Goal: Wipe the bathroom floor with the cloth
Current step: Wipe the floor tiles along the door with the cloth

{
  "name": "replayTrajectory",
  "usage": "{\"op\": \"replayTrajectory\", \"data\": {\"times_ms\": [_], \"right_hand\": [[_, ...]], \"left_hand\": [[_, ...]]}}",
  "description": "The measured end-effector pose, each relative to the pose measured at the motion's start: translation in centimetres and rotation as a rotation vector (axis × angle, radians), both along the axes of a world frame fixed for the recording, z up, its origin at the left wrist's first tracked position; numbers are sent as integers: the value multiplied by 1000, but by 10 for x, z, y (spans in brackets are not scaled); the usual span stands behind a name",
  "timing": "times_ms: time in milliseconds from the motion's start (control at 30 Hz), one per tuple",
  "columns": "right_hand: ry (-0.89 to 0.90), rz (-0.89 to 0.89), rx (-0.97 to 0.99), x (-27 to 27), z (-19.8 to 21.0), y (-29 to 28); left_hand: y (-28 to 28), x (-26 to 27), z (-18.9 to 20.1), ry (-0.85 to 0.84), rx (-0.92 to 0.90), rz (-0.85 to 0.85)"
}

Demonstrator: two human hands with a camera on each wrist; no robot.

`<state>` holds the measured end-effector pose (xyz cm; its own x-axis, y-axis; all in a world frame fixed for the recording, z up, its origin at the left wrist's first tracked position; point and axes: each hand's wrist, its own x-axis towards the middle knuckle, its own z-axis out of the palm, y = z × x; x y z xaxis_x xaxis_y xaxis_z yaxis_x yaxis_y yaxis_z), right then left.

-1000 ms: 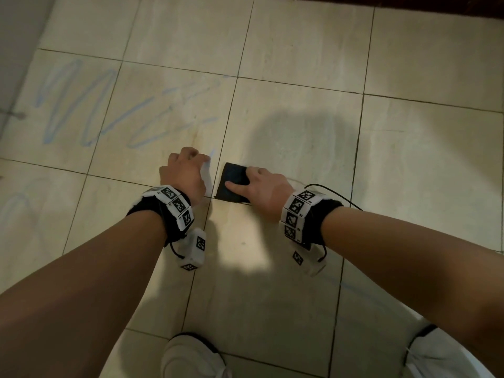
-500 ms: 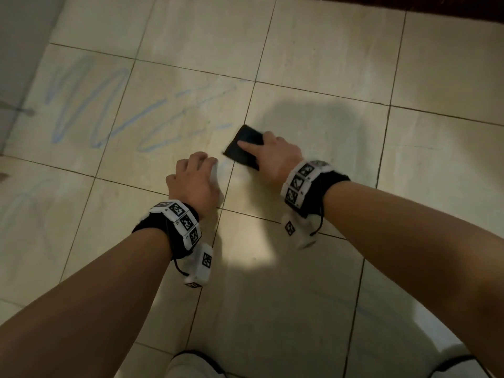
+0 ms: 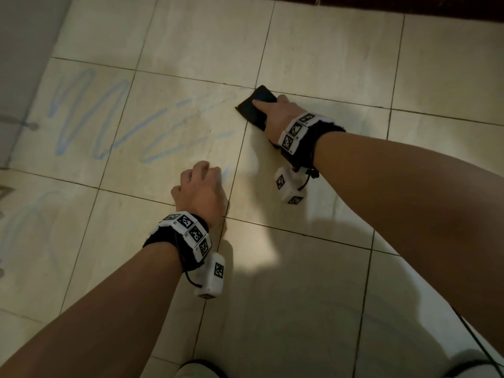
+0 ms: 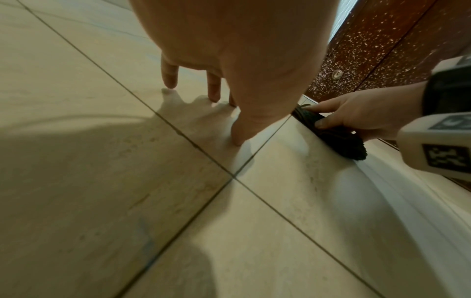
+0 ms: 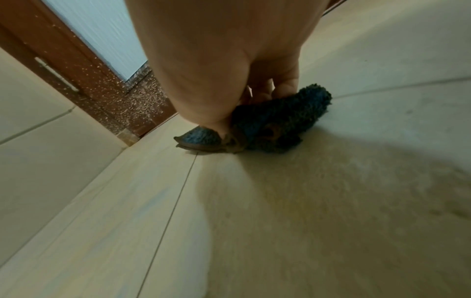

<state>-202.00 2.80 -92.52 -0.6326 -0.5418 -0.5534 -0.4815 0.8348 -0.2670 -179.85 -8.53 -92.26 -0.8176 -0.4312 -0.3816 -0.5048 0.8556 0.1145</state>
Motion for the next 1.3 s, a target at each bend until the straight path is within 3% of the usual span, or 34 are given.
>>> {"op": "replayTrajectory", "data": {"times_ms": [167, 533, 667, 1000, 1300], "right_hand": [[-18, -92, 1, -11, 3, 29], [78, -445, 95, -17, 4, 188], [108, -515, 114, -7, 2, 221], [65, -560, 170, -2, 7, 194], [19, -129, 86, 43, 9, 86]], "left_hand": [[1, -4, 6, -98, -1, 4], [9, -9, 18, -185, 27, 21], [11, -9, 20, -225, 28, 13], [7, -3, 14, -151, 37, -3], [5, -12, 20, -216, 70, -13]]}}
